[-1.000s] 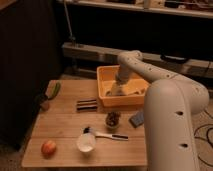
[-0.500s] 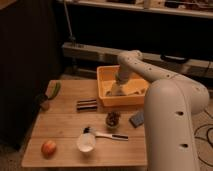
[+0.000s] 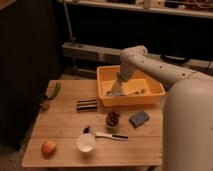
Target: Place apple in metal cup
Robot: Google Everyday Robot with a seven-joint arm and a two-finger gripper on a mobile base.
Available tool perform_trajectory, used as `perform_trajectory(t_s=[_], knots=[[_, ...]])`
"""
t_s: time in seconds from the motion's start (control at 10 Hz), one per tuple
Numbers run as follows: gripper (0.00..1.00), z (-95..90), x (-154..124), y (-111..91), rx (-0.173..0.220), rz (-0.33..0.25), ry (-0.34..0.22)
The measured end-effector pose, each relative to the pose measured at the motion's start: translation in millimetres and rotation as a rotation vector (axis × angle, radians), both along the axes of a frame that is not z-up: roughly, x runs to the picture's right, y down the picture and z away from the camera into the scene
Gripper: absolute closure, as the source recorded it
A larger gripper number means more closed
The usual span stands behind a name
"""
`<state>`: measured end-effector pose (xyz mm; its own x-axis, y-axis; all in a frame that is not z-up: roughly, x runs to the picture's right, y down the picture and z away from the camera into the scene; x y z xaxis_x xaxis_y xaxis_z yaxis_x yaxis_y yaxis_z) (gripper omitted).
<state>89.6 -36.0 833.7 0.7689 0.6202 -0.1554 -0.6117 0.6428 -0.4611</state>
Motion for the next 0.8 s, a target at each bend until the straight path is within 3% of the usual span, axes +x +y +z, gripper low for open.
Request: perform_trajectory(t_s=[0.1,0.2,0.6,0.8], knots=[[0.2,-26.4,-4,-5,0.029,-0.023,-0.025],[0.2,-41.3,-5,-6,0.044,-0.038,-0.037],[0.2,-45.7,-11,-6,0.05,-0.048,-0.048],[0.2,-49.5,-24,0,0.055,-0.083,-0.114]])
